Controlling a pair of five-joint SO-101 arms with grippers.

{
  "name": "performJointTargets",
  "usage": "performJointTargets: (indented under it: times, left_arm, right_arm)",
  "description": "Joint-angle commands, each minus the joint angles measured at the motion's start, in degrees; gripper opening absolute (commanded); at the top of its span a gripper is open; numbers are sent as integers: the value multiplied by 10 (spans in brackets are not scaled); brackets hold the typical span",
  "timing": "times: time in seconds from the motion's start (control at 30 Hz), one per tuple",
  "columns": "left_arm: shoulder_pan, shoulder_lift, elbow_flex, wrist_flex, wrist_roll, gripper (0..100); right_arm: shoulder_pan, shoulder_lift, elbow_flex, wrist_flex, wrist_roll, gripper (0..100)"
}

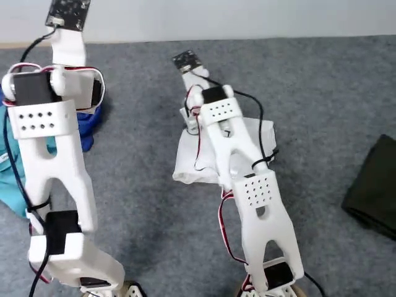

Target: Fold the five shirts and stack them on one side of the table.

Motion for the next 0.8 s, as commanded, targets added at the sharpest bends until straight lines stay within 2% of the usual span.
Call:
performJointTargets:
  times: [0.0, 0.47, 0.63, 0.77]
  left_arm:
    - [-4, -32, -15, 13, 4, 40]
    - [-4, -29, -15, 13, 2, 40]
    - [-4, -33, -15, 13, 2, 40]
    - [-4, -33, -16, 13, 2, 40]
  right_arm:
    - [-14, -26, -42, 11, 11, 12]
    - [40, -100, -236, 341, 8, 10]
    - [53, -174, -139, 339, -46, 10]
    - [30, -281, 48, 338, -58, 10]
